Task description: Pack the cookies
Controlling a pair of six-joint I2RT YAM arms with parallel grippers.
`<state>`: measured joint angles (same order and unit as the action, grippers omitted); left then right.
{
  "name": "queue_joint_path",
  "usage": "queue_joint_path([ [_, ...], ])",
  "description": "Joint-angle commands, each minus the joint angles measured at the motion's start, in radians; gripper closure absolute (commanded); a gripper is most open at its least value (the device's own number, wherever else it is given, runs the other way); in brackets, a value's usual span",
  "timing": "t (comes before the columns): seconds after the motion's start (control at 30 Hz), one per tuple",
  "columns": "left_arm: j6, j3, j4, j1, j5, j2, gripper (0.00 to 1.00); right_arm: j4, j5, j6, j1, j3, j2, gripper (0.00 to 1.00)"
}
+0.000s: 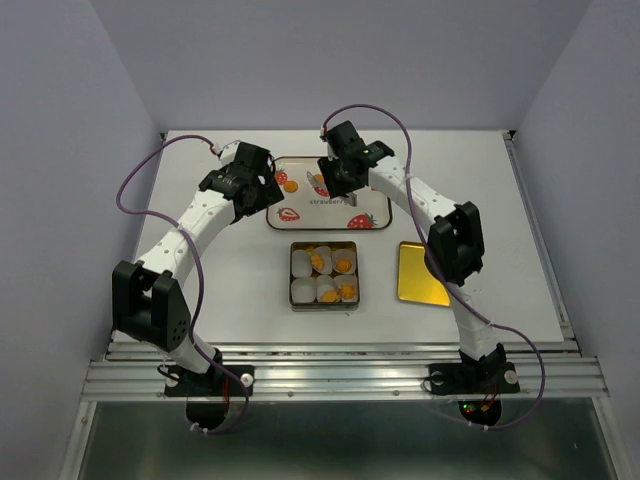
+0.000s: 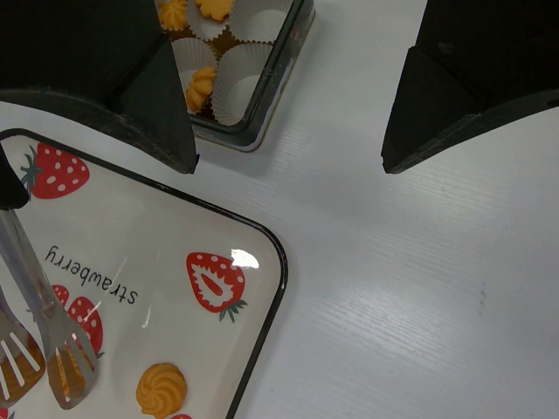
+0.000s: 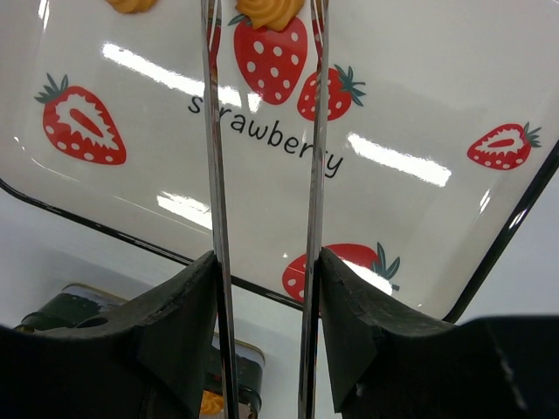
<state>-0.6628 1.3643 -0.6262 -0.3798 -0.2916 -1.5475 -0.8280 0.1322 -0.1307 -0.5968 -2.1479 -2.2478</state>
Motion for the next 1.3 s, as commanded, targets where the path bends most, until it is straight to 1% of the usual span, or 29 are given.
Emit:
queue_joint_path([
  [0.0, -0.001, 0.018, -0.012, -0.002, -0.021, 0.01, 0.01, 0.055, -0.009, 0.008, -0.005, -0.024, 0.004, 0.47],
  [0.27, 0.0, 0.013, -0.012, -0.002, -0.021, 0.013, 0.01, 0.052, 0.023, 0.02, -0.005, -0.02, -0.015, 0.47],
  [0.43, 0.008, 0.019, -0.013, -0.001, -0.026, 0.009, 0.01, 0.055, 0.007, 0.029, -0.005, 0.008, -0.007, 0.47],
  [0.93, 0.017, 0.01, -0.007, 0.001, -0.024, 0.01, 0.01, 0.055, 0.007, 0.042, -0.005, -0.01, -0.044, 0.49],
  [1.0, 0.02, 0.01, -0.007, 0.001, -0.027, 0.01, 0.01, 0.055, 0.004, 0.042, -0.005, -0.02, -0.05, 0.5],
  [1.17, 0.026, 0.009, -0.012, 0.001, -0.034, 0.017, 0.01, 0.053, 0.023, 0.045, -0.005, -0.038, -0.047, 0.59],
  [1.27, 0.026, 0.01, -0.01, 0.004, -0.031, 0.017, 0.01, 0.052, 0.035, 0.043, -0.005, -0.038, -0.026, 0.6],
])
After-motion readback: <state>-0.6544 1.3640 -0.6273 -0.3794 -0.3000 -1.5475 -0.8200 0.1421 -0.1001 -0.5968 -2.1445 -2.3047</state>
